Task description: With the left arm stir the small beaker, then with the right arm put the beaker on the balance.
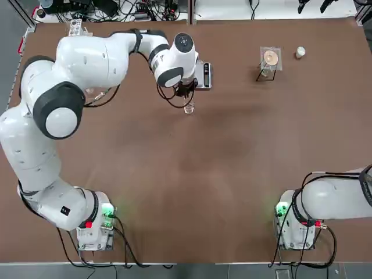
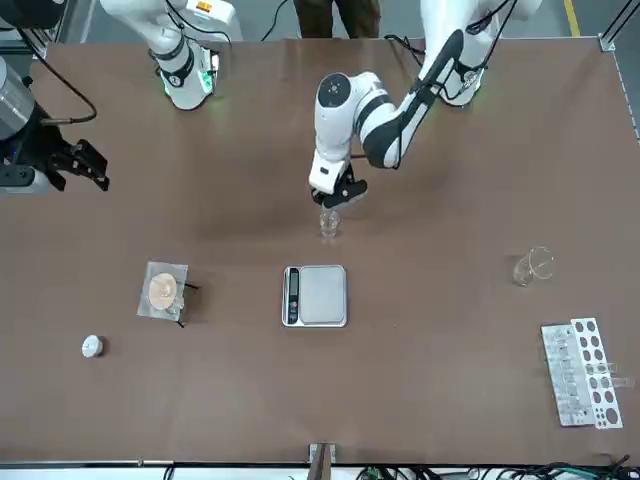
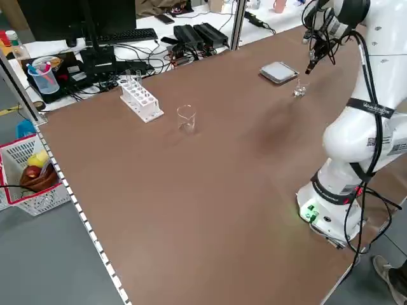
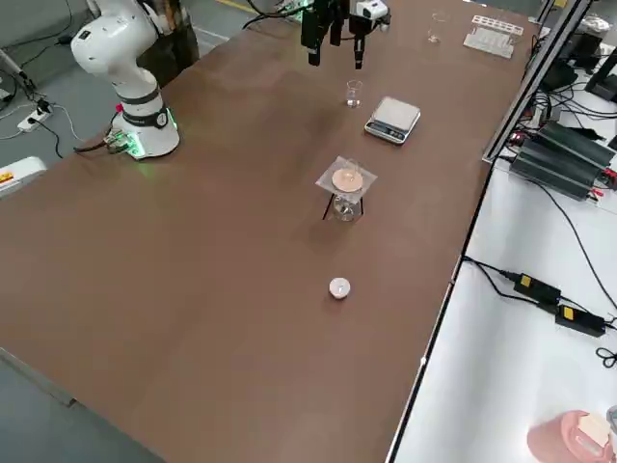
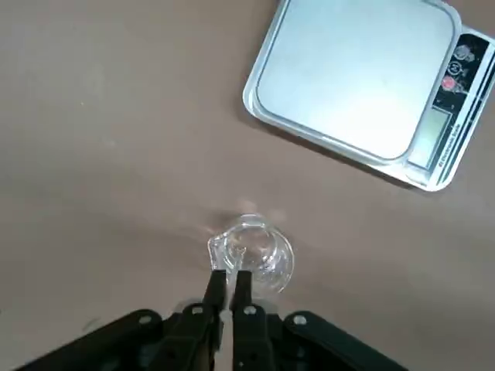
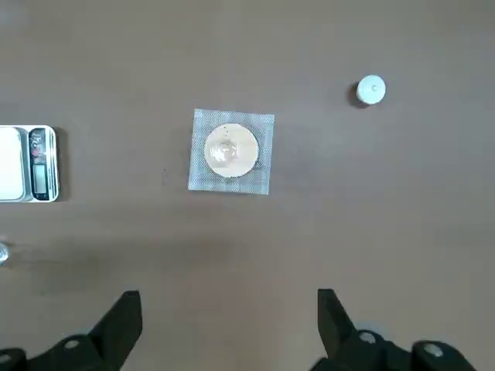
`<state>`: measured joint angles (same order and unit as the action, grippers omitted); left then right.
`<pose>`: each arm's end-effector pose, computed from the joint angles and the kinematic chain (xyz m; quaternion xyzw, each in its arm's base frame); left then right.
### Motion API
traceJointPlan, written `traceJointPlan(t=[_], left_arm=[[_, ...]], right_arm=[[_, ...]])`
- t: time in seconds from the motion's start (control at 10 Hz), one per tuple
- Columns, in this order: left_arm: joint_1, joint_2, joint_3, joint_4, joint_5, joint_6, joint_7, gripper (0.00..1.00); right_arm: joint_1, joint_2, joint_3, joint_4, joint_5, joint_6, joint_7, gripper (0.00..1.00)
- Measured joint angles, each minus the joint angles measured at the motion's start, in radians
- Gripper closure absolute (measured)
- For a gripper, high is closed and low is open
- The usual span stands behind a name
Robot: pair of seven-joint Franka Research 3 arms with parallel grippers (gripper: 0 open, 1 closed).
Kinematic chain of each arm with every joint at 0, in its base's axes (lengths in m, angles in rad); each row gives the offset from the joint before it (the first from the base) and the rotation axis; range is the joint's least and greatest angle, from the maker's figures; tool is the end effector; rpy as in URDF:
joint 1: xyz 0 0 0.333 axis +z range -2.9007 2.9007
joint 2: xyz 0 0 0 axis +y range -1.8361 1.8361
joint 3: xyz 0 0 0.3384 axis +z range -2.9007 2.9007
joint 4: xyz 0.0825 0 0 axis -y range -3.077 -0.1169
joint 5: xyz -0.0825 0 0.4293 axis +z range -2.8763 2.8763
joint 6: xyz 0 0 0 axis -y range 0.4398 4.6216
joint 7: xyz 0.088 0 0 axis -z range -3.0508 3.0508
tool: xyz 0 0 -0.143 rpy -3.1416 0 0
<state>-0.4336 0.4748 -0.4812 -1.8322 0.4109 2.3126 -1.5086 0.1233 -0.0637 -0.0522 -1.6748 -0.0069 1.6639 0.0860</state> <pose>0.4527 -0.5301 0.2600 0.9802 0.1877 0.0604 0.0188 0.5872 0.0401 0.6029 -0.9996 0.0072 -0.0264 0.0003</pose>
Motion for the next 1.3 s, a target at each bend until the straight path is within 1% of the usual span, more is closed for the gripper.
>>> traceJointPlan(t=[0.3,0.6,0.9,1.3], left_arm=[[0.002,0.004,0.000,0.028,0.000,0.000,-0.001,0.92],[-0.008,0.014,-0.001,0.036,0.000,-0.002,-0.024,0.92],[-0.008,0.015,-0.003,0.037,0.000,-0.054,-0.025,0.92],[-0.001,0.016,-0.001,0.051,0.000,-0.064,-0.028,0.92]], right_arm=[[0.000,0.000,0.000,0.000,0.000,0.001,0.000,0.00],[0.000,0.000,0.000,0.000,0.000,0.002,0.000,0.00],[0.000,0.000,0.000,0.000,0.000,0.002,0.000,0.00],[0.000,0.000,0.000,0.000,0.000,0.003,0.000,0.00]])
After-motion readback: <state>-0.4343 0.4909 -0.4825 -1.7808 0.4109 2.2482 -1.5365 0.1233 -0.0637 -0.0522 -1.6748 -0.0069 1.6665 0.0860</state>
